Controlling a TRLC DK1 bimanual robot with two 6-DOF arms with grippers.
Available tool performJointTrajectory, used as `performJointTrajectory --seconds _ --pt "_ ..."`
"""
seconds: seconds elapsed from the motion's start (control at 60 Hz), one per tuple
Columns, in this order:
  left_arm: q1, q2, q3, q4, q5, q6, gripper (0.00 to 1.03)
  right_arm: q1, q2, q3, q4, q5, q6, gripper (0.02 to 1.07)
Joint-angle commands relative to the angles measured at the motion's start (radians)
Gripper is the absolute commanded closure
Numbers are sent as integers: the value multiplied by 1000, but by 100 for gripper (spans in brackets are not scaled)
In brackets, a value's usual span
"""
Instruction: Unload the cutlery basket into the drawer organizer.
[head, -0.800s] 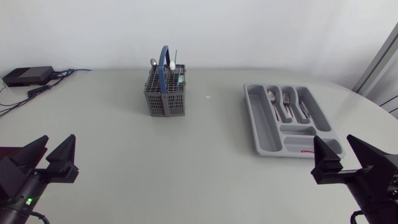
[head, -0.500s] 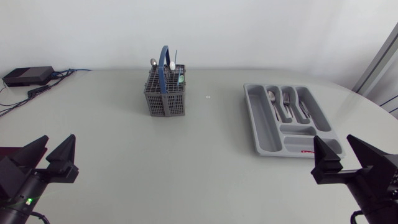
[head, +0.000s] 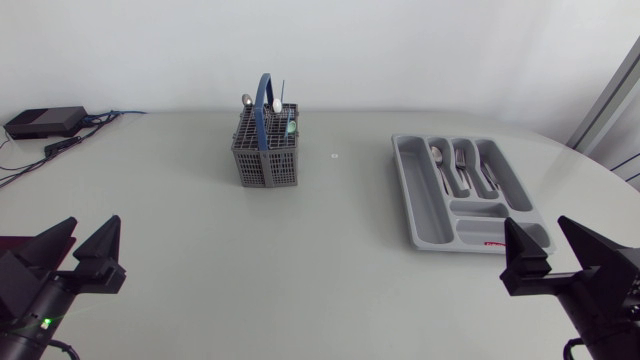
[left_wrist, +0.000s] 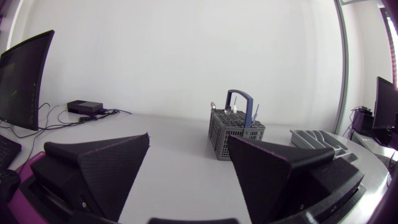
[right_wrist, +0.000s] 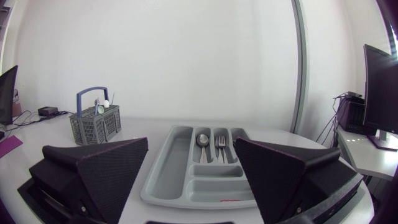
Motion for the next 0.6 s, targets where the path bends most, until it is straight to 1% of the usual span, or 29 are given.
performJointTrajectory --seconds 0.0,0.1,0.217,0.367,0.467,0.583 --pt "8 -9 23 3 -8 -25 4 29 -1 8 28 32 25 6" --pt "3 2 66 -22 -8 -22 4 54 32 61 23 37 25 6" --pt "-6 56 118 -29 -8 -17 4 101 151 127 40 45 31 6" --pt "-12 223 213 -34 -8 -17 4 164 290 201 89 69 40 6" --pt "-18 366 280 -34 -8 -19 4 245 434 258 143 111 42 6" --pt "-15 464 342 -55 -8 -19 5 327 582 304 195 132 55 6"
